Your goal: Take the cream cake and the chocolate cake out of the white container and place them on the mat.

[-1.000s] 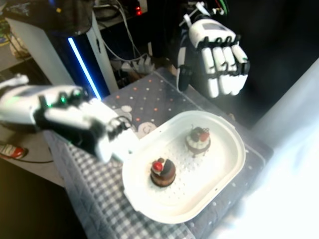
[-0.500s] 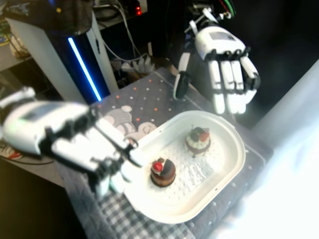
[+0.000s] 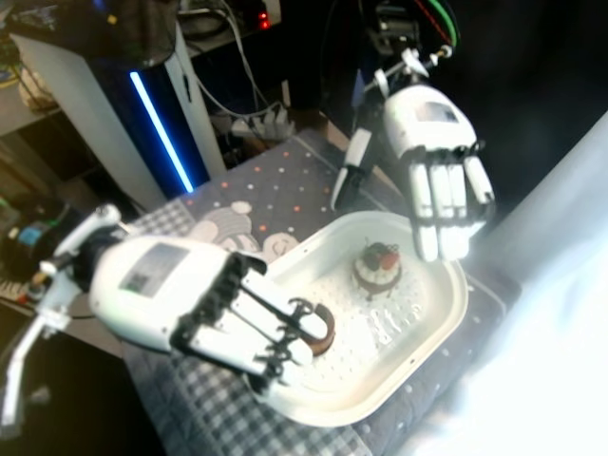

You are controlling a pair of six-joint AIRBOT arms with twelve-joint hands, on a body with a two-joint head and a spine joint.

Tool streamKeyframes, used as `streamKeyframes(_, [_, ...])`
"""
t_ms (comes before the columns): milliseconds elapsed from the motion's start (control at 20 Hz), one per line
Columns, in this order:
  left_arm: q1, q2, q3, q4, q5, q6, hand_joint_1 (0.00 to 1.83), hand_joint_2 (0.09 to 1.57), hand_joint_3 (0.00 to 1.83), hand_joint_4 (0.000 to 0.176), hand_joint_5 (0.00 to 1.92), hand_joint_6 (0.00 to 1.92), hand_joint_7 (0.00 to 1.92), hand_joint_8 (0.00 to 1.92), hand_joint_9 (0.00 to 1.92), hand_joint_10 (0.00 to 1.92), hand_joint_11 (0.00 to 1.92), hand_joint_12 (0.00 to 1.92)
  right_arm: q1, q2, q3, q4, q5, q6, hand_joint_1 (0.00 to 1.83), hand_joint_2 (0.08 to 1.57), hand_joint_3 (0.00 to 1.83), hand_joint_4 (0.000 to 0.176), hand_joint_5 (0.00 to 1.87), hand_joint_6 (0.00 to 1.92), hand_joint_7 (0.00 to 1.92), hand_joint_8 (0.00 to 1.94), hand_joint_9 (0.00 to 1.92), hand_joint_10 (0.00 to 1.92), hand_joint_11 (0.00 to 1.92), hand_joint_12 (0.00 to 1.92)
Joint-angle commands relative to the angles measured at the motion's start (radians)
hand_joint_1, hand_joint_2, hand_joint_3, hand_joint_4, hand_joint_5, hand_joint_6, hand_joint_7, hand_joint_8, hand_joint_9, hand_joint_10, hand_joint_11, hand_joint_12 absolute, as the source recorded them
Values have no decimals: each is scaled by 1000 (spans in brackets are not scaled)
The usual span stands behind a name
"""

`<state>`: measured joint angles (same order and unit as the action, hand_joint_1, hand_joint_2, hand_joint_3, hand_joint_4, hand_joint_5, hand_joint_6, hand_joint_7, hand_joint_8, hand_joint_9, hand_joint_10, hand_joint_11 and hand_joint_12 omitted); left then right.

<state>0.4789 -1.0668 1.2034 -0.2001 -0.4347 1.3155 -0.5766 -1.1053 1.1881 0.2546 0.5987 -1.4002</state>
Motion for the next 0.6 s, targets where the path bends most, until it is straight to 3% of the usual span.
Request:
streamKeyframes(0, [-6, -4, 12, 2, -91, -4, 774, 835, 3, 0, 292, 13, 319, 11, 389, 32, 0, 1268, 18, -9, 12, 1, 88, 3, 571, 873, 4, 0, 561, 6, 694, 7, 714, 150, 230, 1422])
streamKeyframes(450, [35, -42, 47, -27, -25, -4, 822, 865, 5, 0, 315, 5, 386, 14, 446, 37, 0, 1353, 27, -70, 70, 24, 19, 3, 738, 868, 0, 0, 546, 0, 734, 10, 735, 209, 258, 1500])
streamKeyframes(550, [45, -51, 55, -36, -16, -4, 808, 876, 7, 0, 340, 12, 414, 20, 459, 43, 0, 1398, 28, -79, 74, 24, 12, 3, 725, 869, 1, 0, 539, 0, 700, 0, 686, 191, 220, 1442])
